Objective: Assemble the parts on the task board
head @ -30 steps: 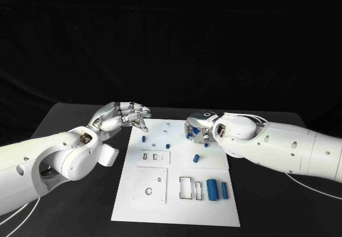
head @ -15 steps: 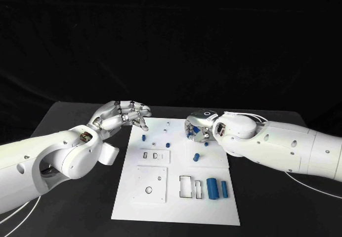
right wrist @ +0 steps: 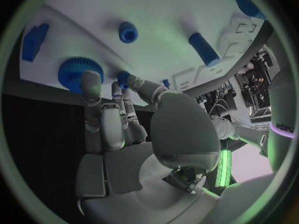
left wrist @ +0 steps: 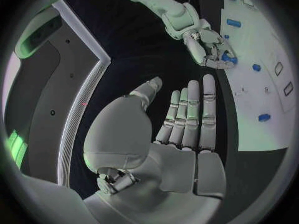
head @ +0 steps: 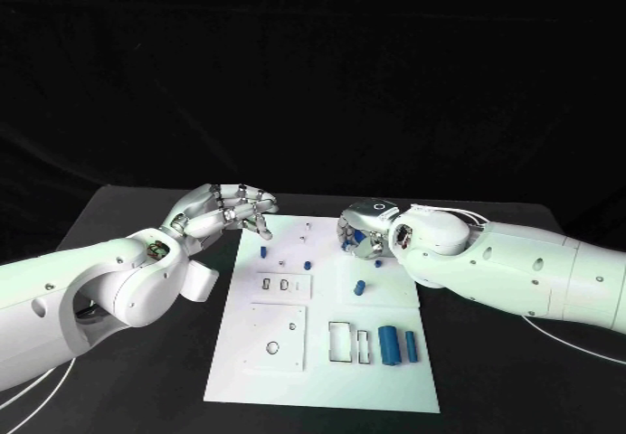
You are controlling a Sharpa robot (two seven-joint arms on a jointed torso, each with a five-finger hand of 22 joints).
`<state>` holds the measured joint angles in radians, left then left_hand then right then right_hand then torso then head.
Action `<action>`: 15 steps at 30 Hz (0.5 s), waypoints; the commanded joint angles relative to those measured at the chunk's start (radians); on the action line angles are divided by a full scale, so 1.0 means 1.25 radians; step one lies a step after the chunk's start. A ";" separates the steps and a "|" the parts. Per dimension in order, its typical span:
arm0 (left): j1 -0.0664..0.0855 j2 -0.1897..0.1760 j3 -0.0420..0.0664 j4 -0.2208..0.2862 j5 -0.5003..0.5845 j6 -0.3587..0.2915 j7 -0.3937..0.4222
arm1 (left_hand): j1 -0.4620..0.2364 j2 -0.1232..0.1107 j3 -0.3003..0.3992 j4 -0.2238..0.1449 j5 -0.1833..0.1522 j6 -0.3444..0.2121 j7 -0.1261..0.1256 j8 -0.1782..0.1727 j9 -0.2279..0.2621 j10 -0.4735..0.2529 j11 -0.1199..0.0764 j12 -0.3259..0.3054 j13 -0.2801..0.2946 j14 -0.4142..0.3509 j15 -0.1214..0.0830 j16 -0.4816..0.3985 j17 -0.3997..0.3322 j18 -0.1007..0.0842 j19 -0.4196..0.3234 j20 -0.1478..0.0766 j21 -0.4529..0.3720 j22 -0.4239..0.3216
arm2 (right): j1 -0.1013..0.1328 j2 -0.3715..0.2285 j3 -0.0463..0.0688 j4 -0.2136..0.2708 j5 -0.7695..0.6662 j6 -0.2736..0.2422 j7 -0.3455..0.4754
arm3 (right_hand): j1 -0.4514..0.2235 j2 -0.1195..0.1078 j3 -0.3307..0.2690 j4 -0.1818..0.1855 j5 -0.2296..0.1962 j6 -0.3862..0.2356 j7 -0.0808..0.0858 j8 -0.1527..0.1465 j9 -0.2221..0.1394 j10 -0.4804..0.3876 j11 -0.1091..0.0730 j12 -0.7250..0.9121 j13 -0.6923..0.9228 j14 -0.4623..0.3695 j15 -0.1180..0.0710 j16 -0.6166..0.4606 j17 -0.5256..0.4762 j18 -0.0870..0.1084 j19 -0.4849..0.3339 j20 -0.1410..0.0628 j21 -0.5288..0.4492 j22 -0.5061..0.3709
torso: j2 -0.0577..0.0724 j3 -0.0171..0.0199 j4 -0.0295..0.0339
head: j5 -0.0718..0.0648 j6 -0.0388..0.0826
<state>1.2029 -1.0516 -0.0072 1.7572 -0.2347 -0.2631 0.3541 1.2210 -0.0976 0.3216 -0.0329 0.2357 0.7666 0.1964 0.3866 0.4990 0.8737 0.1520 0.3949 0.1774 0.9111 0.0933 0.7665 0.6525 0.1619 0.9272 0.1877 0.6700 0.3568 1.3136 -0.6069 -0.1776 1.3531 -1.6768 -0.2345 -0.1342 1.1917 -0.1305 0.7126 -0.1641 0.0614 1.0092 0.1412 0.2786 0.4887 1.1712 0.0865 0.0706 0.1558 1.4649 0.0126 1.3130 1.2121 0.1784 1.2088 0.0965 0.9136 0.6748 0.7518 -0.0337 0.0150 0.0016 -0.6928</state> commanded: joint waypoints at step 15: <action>0.002 0.001 0.001 0.003 0.009 0.015 0.004 | -0.003 -0.004 0.002 0.005 -0.006 -0.008 0.000 -0.004 0.000 -0.006 0.001 0.003 -0.002 -0.005 -0.001 0.004 -0.002 0.009 -0.010 0.001 0.005 0.002 | 0.009 0.049 0.007 -0.009 -0.032 -0.139 -0.068 | -0.003 -0.011 0.007 0.005 0.006 0.004 0.000 0.002 0.005 0.006 -0.001 -0.002 0.001 0.033 -0.007 0.013 0.012 -0.014 0.004 -0.003 0.019 0.022 | 0.005 -0.0009 0.0028 | 0.005 0.006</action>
<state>1.2034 -1.0517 -0.0072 1.7580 -0.2310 -0.2625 0.3536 1.2210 -0.0976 0.3216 -0.0329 0.2323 0.7667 0.1964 0.3866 0.4989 0.8738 0.1519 0.3949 0.1762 0.9111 0.0933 0.7665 0.6516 0.1618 0.9201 0.1875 0.6699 0.3586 1.3240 -0.5504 -0.1694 1.3478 -1.6957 -0.3716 -0.1933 1.1860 -0.1362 0.7181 -0.1586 0.0680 1.0091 0.1412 0.2786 0.4945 1.1711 0.0866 0.0685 0.1566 1.4649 0.0125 1.3228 1.2258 0.1784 1.2088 0.0966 0.9314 0.7009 0.7554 -0.0340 0.0173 0.0083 -0.6851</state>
